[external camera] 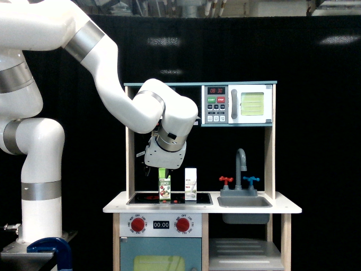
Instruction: Put the green box into the sink
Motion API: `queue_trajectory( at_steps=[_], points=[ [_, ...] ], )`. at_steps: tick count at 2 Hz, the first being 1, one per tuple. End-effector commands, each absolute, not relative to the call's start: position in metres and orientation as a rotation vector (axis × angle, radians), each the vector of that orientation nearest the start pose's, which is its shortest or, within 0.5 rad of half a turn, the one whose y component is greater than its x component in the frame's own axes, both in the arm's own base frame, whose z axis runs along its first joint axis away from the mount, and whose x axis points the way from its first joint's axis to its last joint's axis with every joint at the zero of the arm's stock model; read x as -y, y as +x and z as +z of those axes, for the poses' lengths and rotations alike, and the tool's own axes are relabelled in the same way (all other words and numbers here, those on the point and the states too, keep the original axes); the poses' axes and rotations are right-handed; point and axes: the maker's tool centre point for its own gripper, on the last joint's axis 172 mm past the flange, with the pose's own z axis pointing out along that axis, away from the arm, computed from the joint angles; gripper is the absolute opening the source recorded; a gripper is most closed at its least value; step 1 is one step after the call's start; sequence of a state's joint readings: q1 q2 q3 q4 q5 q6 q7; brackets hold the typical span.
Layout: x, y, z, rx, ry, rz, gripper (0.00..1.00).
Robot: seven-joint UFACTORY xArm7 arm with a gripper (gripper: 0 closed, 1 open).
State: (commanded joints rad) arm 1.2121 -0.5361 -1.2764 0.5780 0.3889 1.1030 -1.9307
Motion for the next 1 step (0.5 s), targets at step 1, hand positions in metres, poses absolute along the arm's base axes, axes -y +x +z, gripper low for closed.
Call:
queue_trajectory(
  at_steps=[1],
  points=[
    [-0.157,0.288,0.163,1.825,-1.627,-0.523,1.0]
  ],
)
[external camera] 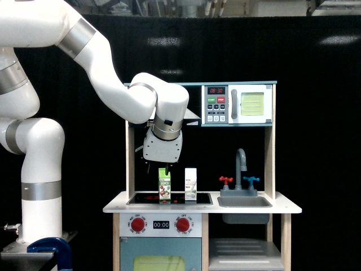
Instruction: Put the green box into the sink
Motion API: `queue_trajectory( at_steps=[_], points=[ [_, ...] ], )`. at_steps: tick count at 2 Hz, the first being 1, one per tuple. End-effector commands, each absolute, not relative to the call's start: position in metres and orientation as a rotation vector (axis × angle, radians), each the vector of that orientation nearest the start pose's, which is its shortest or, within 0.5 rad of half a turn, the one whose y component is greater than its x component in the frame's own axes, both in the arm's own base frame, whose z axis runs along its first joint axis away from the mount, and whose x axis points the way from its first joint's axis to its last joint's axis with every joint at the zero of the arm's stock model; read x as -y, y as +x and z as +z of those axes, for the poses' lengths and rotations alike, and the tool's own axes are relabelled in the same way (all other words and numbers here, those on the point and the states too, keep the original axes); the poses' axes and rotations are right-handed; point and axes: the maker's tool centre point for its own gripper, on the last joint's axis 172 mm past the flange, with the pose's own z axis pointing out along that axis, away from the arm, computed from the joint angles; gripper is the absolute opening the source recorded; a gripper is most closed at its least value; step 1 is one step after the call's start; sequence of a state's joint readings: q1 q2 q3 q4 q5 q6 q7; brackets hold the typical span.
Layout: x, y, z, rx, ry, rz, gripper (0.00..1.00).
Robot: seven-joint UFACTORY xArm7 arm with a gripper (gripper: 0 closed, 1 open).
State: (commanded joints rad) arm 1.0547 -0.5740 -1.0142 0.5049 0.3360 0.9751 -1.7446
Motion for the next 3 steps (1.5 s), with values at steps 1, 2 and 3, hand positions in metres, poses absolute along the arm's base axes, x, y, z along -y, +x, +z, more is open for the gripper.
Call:
queue_trajectory(
  at_steps=[1,2,3],
  points=[
    [-0.166,0.291,0.16,1.814,-1.598,-0.511,1.0],
    [-0.194,0.282,0.151,1.793,-1.502,-0.518,1.0],
    [-0.23,0.298,0.143,1.793,-1.502,-0.518,1.0]
  ],
)
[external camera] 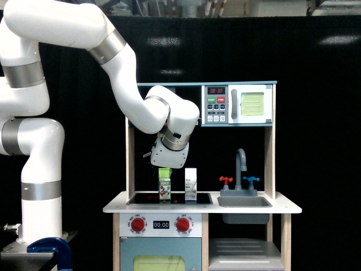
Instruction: Put the green box into the sink
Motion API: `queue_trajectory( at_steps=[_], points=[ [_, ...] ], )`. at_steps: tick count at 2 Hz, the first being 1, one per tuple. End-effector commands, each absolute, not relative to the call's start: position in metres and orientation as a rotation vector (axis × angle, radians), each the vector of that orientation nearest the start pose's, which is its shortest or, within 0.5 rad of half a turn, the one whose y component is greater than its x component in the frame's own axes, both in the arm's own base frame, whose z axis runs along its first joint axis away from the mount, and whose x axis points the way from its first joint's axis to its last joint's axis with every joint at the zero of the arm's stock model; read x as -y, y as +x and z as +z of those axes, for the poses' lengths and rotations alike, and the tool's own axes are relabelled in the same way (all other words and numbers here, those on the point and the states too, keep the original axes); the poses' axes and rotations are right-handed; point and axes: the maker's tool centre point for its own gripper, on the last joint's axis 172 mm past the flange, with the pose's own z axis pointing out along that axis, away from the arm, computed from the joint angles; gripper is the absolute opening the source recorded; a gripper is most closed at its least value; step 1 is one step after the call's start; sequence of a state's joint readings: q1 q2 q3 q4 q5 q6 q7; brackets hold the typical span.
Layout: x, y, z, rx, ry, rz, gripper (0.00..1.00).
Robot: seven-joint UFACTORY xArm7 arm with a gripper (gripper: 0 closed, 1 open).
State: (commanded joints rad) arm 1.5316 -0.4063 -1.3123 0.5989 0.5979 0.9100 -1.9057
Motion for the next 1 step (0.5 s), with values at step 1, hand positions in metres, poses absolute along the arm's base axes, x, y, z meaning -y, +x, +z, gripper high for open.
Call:
queue_trajectory(
  at_steps=[1],
  points=[
    [-0.245,0.298,0.132,1.793,-1.502,-0.518,1.0]
  ],
)
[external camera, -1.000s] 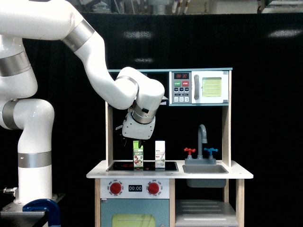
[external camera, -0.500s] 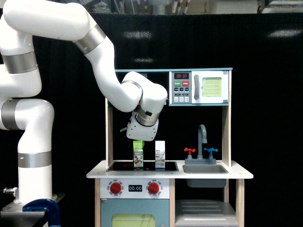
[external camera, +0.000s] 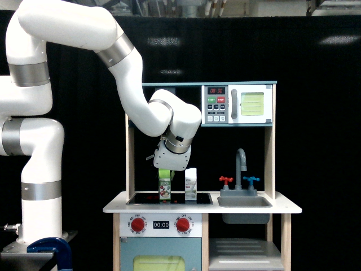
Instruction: Put the green box into the sink
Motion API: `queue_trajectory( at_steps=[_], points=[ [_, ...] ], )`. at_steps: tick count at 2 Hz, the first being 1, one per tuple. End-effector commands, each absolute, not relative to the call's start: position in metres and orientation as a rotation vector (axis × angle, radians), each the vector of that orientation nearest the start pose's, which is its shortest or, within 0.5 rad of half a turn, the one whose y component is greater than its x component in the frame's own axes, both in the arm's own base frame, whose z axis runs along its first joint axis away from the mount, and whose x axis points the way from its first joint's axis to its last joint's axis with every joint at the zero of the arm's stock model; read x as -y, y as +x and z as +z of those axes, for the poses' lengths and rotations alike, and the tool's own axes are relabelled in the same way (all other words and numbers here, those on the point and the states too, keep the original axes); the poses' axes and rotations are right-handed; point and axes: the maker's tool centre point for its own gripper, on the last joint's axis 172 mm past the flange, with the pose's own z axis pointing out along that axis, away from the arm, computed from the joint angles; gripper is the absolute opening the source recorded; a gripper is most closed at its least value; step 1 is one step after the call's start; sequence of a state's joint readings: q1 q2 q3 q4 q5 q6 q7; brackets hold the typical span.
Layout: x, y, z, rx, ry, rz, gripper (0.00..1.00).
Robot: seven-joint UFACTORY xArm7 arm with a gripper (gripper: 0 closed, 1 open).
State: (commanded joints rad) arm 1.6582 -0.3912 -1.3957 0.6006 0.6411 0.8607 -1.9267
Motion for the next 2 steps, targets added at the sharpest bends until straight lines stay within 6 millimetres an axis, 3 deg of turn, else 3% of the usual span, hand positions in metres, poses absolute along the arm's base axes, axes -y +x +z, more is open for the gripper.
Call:
queue_trajectory(
  at_steps=[2],
  points=[
    [-0.273,0.298,0.105,1.793,-1.502,-0.518,1.0]
  ],
)
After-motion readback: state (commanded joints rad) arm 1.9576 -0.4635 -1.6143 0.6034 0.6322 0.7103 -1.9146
